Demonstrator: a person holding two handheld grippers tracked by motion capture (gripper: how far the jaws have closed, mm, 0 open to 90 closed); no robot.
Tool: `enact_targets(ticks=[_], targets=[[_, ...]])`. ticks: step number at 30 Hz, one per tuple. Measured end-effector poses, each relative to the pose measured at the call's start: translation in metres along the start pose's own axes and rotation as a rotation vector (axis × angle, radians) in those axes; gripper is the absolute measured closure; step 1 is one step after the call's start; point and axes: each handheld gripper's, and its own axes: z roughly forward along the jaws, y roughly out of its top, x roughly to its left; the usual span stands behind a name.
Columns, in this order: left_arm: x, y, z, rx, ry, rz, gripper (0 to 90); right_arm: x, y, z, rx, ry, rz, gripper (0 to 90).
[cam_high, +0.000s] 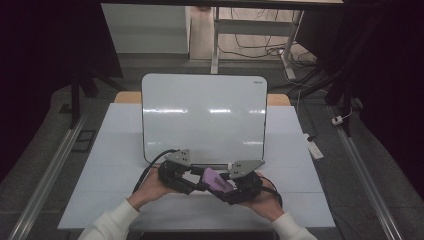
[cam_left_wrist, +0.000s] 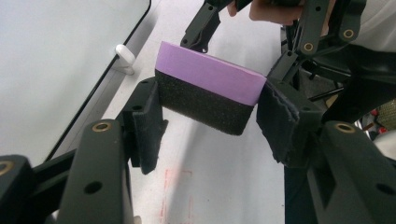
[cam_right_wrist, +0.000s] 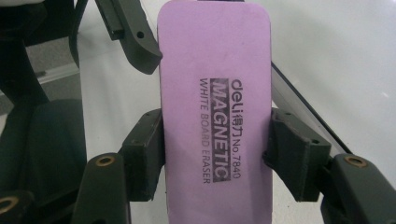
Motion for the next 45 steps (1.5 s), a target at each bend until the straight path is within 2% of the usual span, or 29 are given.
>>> enact_targets(ticks=[2, 4, 8, 12, 14, 22, 27, 30, 33, 36, 39, 41, 45], targets=[[0.0, 0.0, -0.001, -0.002, 0.016, -0.008, 42.8, 0.0, 0.0, 0.0, -0.003, -0.016, 0.011, 31.9], [0.003, -0.001, -0.003, -0.018, 0.028, -0.031, 42.9, -0.001, 0.0, -0.001, -0.007, -0.047, 0.018, 30.1], [0.008, -0.003, -0.007, -0.042, 0.058, -0.082, 42.9, -0.001, 0.0, -0.008, -0.057, -0.118, 0.023, 29.0], [0.015, -0.005, -0.009, -0.063, 0.082, -0.142, 42.9, 0.005, 0.002, -0.011, -0.073, -0.184, -0.014, 32.4], [0.017, -0.006, -0.009, -0.068, 0.094, -0.167, 42.8, 0.008, 0.002, -0.011, -0.071, -0.198, -0.028, 34.2], [0.024, -0.004, -0.008, -0.106, 0.084, -0.26, 42.8, 0.023, 0.006, -0.004, -0.066, -0.329, -0.123, 39.3], [0.025, -0.003, -0.003, -0.115, 0.07, -0.28, 42.8, 0.029, 0.004, 0.004, -0.043, -0.413, -0.176, 41.9], [0.024, -0.001, -0.001, -0.117, 0.058, -0.281, 42.8, 0.035, 0.003, 0.011, -0.003, -0.483, -0.238, 44.2], [0.022, 0.0, 0.001, -0.12, 0.042, -0.283, 42.7, 0.039, 0.002, 0.016, 0.025, -0.535, -0.284, 49.6], [0.02, 0.001, 0.002, -0.121, 0.049, -0.28, 42.7, 0.042, 0.001, 0.018, 0.047, -0.592, -0.323, 55.1], [0.02, -0.001, 0.002, -0.125, 0.051, -0.279, 44.3, 0.043, 0.0, 0.019, 0.067, -0.611, -0.34, 60.9], [0.019, -0.002, 0.005, -0.124, 0.07, -0.264, 43.3, 0.042, -0.001, 0.02, 0.077, -0.619, -0.344, 62.1], [0.017, -0.002, 0.005, -0.134, 0.104, -0.242, 35.0, 0.039, -0.001, 0.016, 0.066, -0.614, -0.324, 63.3]])
